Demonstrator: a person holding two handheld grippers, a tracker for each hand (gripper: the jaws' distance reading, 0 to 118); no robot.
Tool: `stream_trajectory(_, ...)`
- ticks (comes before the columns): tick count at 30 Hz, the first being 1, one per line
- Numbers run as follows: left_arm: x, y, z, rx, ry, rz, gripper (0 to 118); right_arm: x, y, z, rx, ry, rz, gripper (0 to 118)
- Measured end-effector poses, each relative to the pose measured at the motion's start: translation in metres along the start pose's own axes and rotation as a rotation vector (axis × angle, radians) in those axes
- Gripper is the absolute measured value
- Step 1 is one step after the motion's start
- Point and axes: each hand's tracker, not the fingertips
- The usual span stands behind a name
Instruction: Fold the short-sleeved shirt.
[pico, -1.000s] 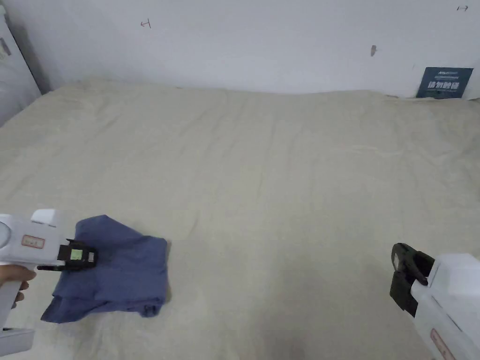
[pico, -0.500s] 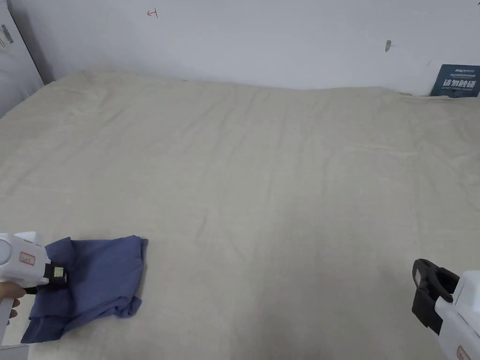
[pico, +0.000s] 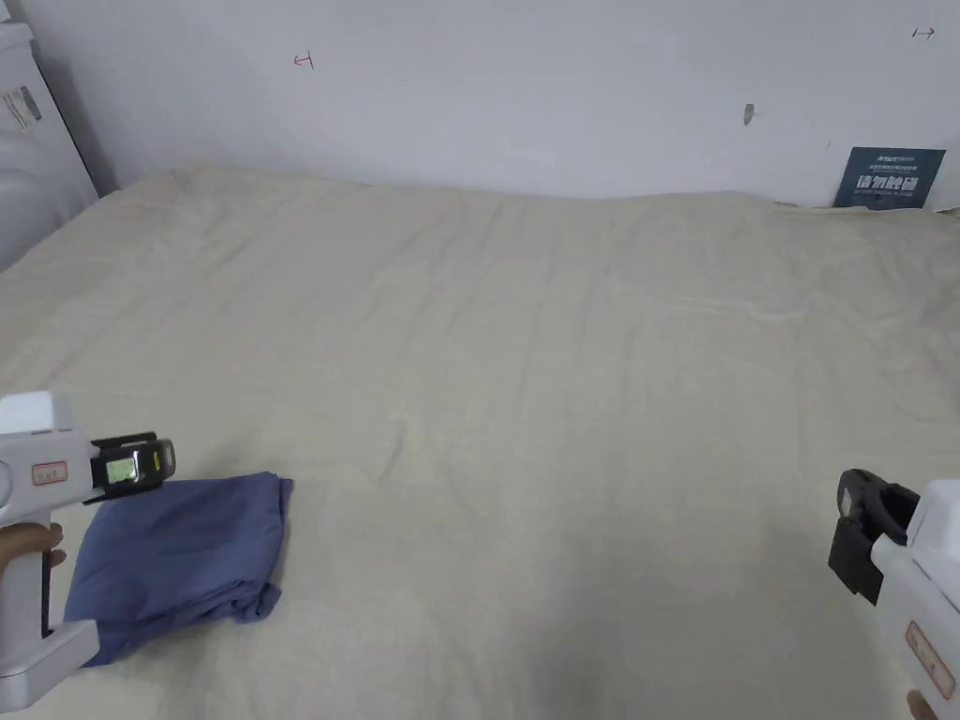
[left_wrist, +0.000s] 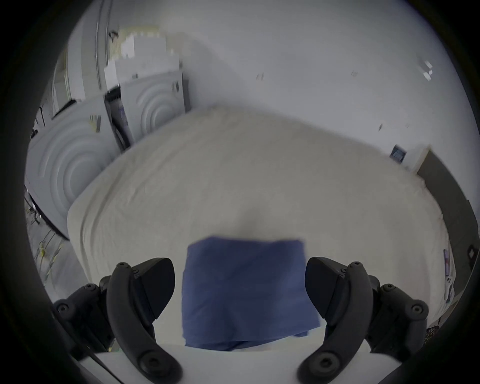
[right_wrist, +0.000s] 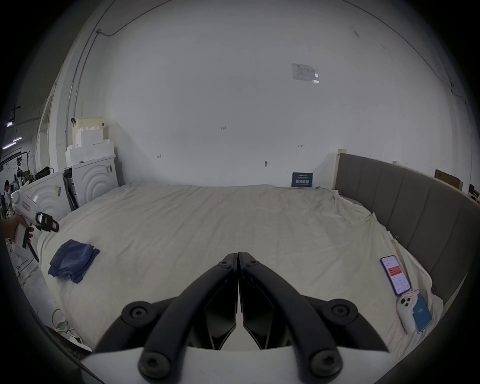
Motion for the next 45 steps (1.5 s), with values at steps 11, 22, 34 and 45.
stream_trajectory(11, 0.093, 0.02, 0.113, 0.324, -0.093, -0.126, 112, 0.005, 0.048, 0.038, 0.137, -0.043, 0.026, 0)
stream_trajectory(22, 0.183, -0.028, 0.152, 0.637, -0.081, -0.159, 83, 0.012, 0.062, 0.069, 0.202, -0.049, 0.031, 0)
stream_trajectory(34, 0.223, -0.06, 0.156, 0.682, -0.187, -0.183, 0, 0.025, 0.06, 0.083, 0.244, -0.077, 0.021, 0)
stream_trajectory(45, 0.233, -0.067, 0.155, 0.685, -0.208, -0.198, 0, 0.015, 0.064, 0.096, 0.243, -0.078, 0.012, 0)
